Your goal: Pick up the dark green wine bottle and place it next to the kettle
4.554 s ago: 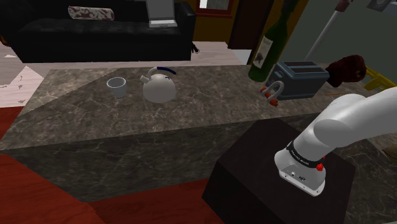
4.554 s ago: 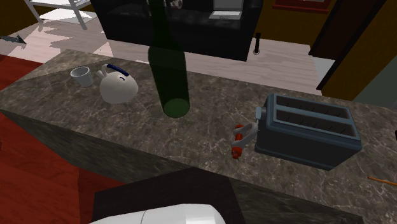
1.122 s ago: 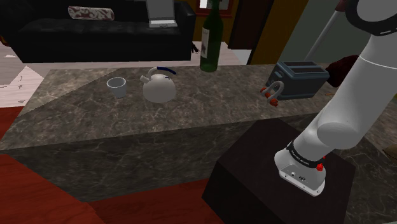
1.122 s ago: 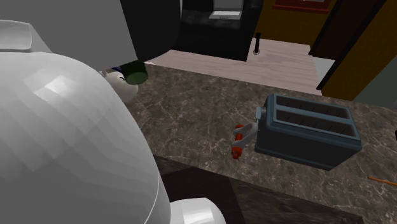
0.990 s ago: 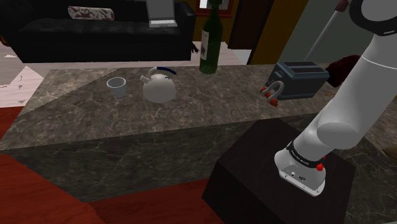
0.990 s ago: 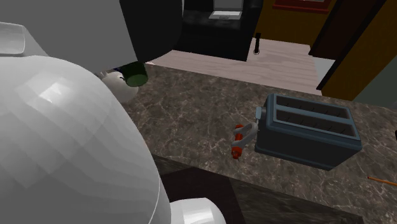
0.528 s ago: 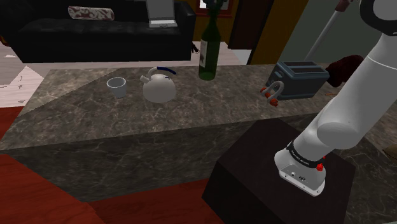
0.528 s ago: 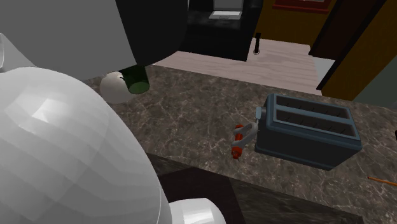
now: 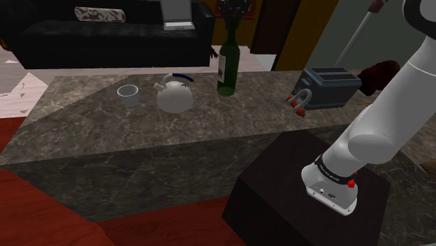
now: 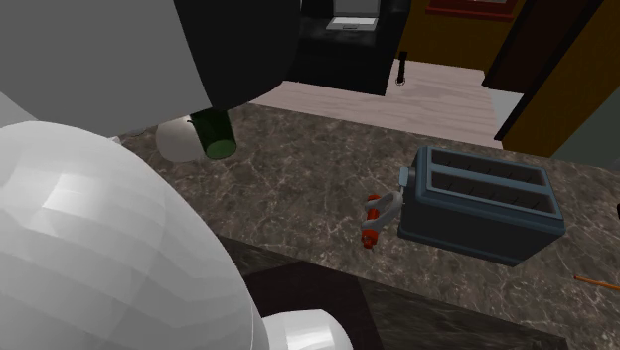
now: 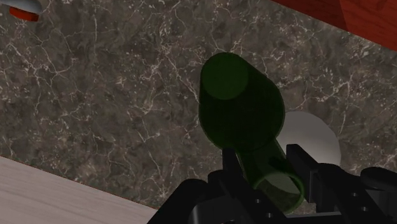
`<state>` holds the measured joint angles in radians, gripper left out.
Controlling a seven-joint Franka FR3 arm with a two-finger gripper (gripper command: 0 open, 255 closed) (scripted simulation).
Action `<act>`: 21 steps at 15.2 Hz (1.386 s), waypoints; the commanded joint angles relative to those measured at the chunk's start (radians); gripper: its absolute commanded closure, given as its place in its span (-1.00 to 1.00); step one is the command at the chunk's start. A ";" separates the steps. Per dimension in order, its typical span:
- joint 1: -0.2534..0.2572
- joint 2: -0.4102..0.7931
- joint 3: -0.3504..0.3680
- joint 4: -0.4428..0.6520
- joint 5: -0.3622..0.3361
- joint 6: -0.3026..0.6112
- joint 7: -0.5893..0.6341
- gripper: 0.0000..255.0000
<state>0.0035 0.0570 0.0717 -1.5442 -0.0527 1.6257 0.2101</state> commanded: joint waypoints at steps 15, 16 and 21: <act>-0.003 -0.021 -0.002 -0.239 0.000 0.219 0.006 1.00; -0.003 -0.020 -0.002 -0.251 -0.001 0.233 0.007 1.00; -0.003 -0.013 -0.003 -0.310 -0.002 0.298 0.010 1.00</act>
<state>0.0004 0.0445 0.0691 -1.8394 -0.0546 1.9084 0.2199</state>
